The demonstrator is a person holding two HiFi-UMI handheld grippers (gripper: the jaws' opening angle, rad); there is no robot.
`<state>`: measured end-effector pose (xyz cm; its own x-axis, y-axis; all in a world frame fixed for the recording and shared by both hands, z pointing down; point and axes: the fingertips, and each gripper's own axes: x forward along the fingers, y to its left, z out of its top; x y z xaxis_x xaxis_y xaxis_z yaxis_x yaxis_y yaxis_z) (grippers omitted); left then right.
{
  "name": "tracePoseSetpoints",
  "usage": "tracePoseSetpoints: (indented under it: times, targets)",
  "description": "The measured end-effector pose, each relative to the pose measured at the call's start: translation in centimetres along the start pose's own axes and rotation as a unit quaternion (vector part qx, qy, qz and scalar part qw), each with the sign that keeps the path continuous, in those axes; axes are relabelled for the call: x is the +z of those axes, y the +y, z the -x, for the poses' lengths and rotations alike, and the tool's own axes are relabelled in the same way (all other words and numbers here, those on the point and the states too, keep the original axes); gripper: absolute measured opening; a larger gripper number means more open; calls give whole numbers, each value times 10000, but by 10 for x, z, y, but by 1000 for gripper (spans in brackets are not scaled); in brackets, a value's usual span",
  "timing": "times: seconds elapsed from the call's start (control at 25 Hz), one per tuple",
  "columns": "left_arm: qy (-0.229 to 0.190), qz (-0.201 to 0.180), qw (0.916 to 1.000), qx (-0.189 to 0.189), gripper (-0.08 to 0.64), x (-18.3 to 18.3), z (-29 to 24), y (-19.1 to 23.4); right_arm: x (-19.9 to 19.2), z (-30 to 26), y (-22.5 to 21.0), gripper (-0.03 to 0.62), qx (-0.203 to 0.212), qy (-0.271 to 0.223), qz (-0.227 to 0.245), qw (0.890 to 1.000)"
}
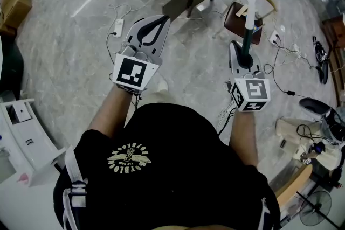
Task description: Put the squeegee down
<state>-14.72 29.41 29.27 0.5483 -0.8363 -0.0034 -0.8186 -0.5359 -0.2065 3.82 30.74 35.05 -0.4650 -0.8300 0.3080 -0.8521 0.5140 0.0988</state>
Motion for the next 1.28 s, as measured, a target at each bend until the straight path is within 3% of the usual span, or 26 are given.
tracePoseSetpoints:
  times: [0.16,0.36,0.6,0.84,1.04,1.28]
  targets:
    - [-70,175,9996,-230,23,-8,-17,24,13,-33,4,28,69,-21,-65,10000]
    - [-25,-142,9986,-506,23,-12,-32,46,30,-70,13,28,174,-6,-26,9998]
    - [-147,5,9990,-423,23,-22,-47,88,46,-101,28,28,165,-29,131,9998]
    - [-350,153,9979,-514,23,-17,-53,90,40,-95,20,28,-45,54,-8,10000]
    - [-87,333,9981,-504,23,-29,-65,82,37,-88,1,28,-199,65,-116,9997]
    - [-16,366,9987,-354,23,-30,-81,91,41,-106,-12,28,0,19,-104,9999]
